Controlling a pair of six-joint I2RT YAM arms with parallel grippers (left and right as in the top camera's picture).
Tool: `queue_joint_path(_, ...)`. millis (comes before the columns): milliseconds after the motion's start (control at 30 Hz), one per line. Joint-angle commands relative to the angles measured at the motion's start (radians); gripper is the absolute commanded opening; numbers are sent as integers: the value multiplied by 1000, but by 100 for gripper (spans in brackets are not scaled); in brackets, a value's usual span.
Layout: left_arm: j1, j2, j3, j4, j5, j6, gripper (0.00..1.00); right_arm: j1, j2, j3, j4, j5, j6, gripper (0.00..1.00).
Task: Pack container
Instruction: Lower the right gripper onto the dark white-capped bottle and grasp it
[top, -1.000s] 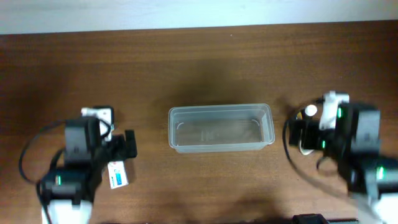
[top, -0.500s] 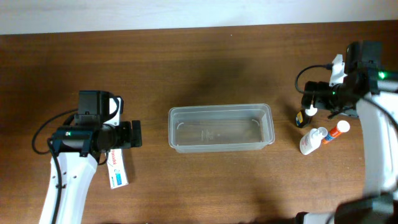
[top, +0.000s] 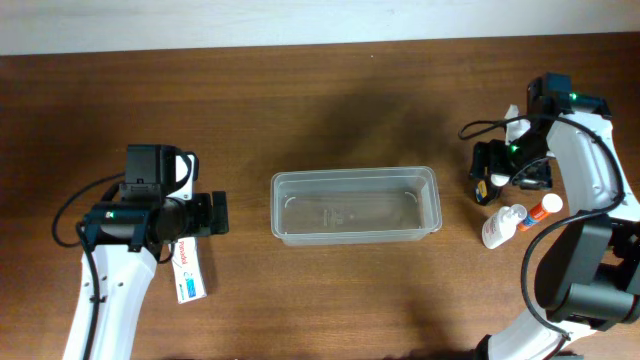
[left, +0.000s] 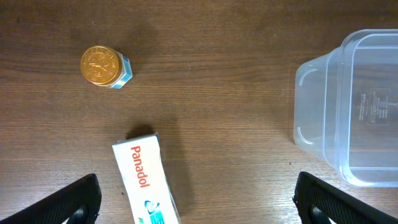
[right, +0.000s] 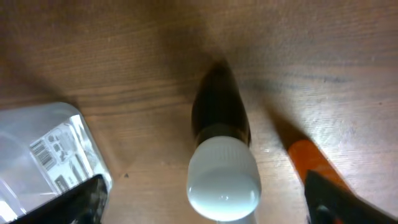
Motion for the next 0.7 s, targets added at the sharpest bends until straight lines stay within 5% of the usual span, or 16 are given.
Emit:
queue_joint_path(0,6,1,20,3,11,-10,99,-2,15,11,21,26,-5,77)
queue_joint_path(567,6,1,20,2,11,-10,99,-4,16,11,30,26,-4,31)
queue_joint_path(667,6,1,20,2,11,-10,99,-4,16,11,30,26,-4,31)
